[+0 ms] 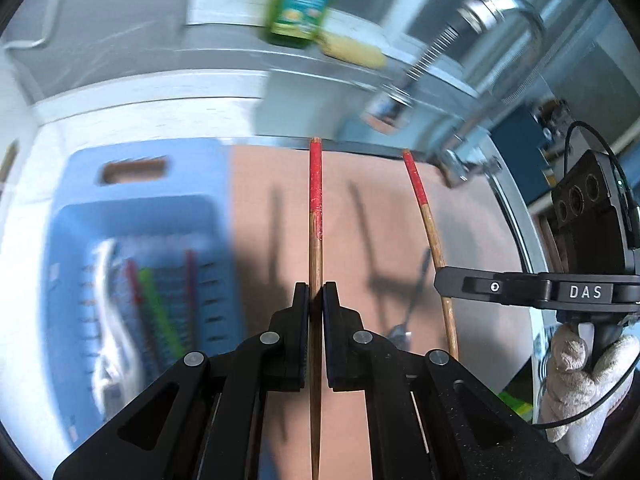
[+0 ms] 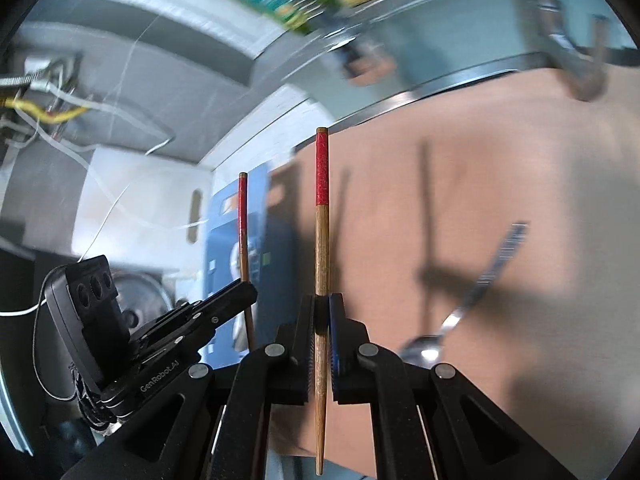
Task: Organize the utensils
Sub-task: 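Carry both chopsticks into the blue basket and open both grippers to release them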
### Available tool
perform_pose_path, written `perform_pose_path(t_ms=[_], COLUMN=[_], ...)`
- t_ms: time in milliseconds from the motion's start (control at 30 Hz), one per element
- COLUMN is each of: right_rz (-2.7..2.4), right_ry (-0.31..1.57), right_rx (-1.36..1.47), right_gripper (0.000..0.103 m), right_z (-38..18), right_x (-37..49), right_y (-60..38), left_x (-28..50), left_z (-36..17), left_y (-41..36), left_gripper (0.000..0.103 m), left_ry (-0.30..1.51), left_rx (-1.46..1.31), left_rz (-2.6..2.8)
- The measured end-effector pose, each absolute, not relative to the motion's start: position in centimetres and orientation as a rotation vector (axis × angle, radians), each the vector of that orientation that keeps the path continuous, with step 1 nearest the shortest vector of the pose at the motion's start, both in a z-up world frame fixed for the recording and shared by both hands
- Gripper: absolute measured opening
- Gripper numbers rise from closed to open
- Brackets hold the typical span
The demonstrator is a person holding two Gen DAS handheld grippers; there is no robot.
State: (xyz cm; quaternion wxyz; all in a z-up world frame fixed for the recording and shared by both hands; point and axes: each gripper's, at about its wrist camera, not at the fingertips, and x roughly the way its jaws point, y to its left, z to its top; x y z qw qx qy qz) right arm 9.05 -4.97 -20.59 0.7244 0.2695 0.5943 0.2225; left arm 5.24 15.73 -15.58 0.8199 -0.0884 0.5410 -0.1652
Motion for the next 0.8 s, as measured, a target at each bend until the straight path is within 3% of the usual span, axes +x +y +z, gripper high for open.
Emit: perform_pose_path(t_ms=[333, 800], right_rz=[0.627, 0.600], right_ry=[1.332, 1.385], right_rx=[0.469, 0.361], right_gripper=[0.006, 0.006], right_z=[-20.0, -23.4], right_x=[9.0, 10.3], right_y=[5.1, 13.0], left_x=[2.5, 1.5], left_z=[-17.8, -19.4], left_y=[23.3, 25.6], left_gripper=[0.005, 0.006], left_ry=[1.163, 1.151], left_rx=[-0.265, -0.315], left_rz=[-0.177, -0.123])
